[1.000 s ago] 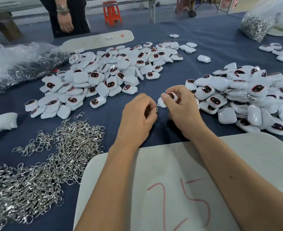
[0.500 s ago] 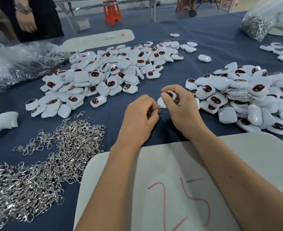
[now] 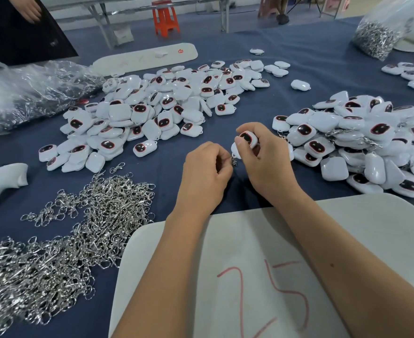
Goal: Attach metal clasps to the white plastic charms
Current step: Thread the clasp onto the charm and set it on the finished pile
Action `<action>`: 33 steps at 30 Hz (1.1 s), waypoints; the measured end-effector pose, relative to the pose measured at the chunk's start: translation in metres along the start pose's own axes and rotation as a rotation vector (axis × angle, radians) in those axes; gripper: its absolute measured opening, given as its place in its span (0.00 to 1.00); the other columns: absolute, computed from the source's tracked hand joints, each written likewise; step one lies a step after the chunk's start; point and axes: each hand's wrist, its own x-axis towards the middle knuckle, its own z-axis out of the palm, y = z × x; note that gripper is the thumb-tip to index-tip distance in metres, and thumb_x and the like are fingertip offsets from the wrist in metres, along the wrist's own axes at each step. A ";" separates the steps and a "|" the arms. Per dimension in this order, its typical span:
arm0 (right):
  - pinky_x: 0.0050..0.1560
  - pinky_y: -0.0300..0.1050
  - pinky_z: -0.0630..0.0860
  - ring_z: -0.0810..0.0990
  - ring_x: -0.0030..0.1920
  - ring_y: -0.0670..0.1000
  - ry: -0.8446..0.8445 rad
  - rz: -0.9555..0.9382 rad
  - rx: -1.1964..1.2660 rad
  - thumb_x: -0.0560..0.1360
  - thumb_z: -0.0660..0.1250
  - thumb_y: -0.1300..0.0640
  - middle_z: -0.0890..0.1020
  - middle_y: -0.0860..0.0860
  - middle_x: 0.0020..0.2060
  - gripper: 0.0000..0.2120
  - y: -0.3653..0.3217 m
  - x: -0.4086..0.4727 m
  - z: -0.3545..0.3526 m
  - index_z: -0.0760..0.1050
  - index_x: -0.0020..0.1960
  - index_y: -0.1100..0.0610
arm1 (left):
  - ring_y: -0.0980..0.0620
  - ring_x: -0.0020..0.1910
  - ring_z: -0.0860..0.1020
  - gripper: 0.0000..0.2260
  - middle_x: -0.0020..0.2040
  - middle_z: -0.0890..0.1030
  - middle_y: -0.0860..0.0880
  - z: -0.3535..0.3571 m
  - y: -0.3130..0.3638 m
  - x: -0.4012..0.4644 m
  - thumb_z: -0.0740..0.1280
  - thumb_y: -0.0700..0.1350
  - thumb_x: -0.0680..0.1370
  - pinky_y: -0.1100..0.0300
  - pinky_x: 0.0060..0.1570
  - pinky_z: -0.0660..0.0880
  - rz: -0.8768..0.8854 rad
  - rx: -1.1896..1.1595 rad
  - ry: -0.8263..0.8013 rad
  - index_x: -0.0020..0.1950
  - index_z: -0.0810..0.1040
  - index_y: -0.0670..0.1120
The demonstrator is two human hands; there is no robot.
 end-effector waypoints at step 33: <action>0.23 0.39 0.65 0.66 0.24 0.47 -0.085 0.385 0.726 0.85 0.65 0.56 0.73 0.49 0.29 0.05 0.003 0.002 -0.003 0.76 0.52 0.56 | 0.58 0.41 0.79 0.04 0.39 0.82 0.58 -0.004 0.003 0.005 0.71 0.40 0.79 0.69 0.44 0.72 0.086 -0.057 0.112 0.44 0.82 0.46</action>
